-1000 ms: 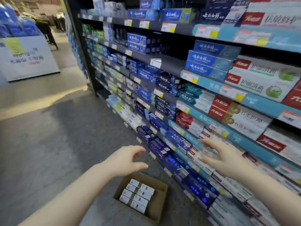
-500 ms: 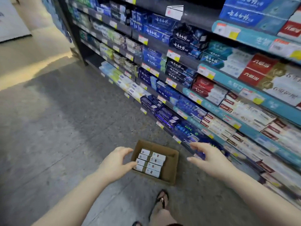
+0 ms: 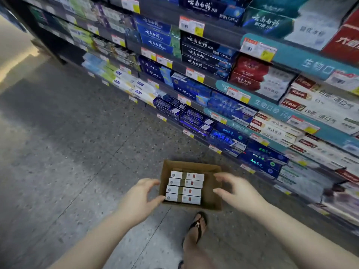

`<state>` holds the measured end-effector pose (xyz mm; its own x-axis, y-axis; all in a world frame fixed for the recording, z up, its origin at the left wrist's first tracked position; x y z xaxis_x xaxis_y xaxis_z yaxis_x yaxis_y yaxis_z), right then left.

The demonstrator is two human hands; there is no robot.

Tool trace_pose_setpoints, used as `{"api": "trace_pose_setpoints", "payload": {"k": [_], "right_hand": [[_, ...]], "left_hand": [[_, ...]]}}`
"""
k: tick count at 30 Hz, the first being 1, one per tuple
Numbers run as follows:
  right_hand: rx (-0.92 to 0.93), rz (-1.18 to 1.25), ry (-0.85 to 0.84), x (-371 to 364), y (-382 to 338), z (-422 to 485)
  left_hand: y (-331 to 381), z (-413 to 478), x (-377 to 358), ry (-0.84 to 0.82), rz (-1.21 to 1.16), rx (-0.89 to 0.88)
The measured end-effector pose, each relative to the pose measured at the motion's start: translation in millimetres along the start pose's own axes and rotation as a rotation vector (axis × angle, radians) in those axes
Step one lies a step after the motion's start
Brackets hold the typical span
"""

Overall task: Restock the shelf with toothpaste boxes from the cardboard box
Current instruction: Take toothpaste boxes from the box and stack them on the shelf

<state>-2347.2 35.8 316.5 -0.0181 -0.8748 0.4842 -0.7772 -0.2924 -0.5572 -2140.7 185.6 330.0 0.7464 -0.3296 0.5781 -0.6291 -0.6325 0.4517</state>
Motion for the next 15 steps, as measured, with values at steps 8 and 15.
{"api": "trace_pose_setpoints", "payload": {"k": [8,15], "right_hand": [[-0.046,-0.077,-0.115,-16,49,117],[-0.13,-0.167,-0.095,-72,113,231]], "left_hand": [[-30,124,-26,-0.199,0.003,-0.003],[-89,242,-69,-0.297,0.008,0.045]]}}
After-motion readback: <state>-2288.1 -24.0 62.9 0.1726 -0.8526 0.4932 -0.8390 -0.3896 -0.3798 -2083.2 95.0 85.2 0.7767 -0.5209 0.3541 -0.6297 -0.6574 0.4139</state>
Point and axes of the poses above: each hand's wrist, its own z-axis towards the middle knuckle, its own x-axis out of the back of the hand, y = z × x, the point moved 3 cm from there along z, towards the middle knuckle, and after that the axes turned 14 degrees about -y, right-handed, at the moved point
